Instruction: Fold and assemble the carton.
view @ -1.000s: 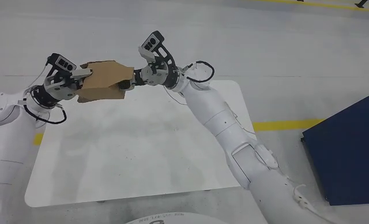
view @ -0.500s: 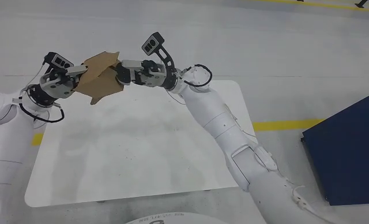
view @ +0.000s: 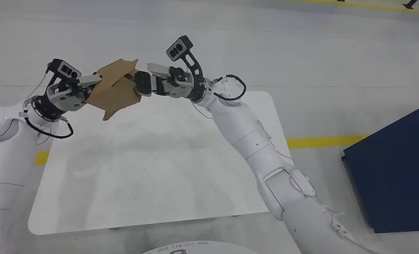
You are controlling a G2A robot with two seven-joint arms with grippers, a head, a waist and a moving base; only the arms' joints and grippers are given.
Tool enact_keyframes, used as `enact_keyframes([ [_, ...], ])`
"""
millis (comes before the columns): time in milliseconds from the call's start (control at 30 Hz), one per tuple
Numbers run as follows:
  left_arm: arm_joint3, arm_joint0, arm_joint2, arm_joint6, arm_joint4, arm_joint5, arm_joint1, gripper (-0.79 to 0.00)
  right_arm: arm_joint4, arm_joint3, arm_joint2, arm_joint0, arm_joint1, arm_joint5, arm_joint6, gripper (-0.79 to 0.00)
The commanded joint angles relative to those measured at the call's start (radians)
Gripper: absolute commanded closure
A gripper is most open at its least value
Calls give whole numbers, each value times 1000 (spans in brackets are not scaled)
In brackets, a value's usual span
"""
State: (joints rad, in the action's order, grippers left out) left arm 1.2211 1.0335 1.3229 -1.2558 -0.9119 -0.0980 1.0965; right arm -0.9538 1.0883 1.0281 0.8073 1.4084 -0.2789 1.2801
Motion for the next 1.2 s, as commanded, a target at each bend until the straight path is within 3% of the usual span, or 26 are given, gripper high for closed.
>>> enact_keyframes([
  [0, -3, 2, 1, -4, -19, 7, 1, 0, -5, 6, 11, 6, -1, -7, 3, -425],
  [267, -17, -2, 6, -14, -34, 14, 3, 0, -16, 37, 50, 32, -7, -16, 11, -428],
  [767, -13, -4, -4, -10, -19, 14, 8, 0, 83, 30, -15, 13, 14, -27, -78, -449],
  [1167, -17, -1, 7, -39, -56, 24, 11, 0, 102, 12, -20, 2, 21, -24, -84, -339],
])
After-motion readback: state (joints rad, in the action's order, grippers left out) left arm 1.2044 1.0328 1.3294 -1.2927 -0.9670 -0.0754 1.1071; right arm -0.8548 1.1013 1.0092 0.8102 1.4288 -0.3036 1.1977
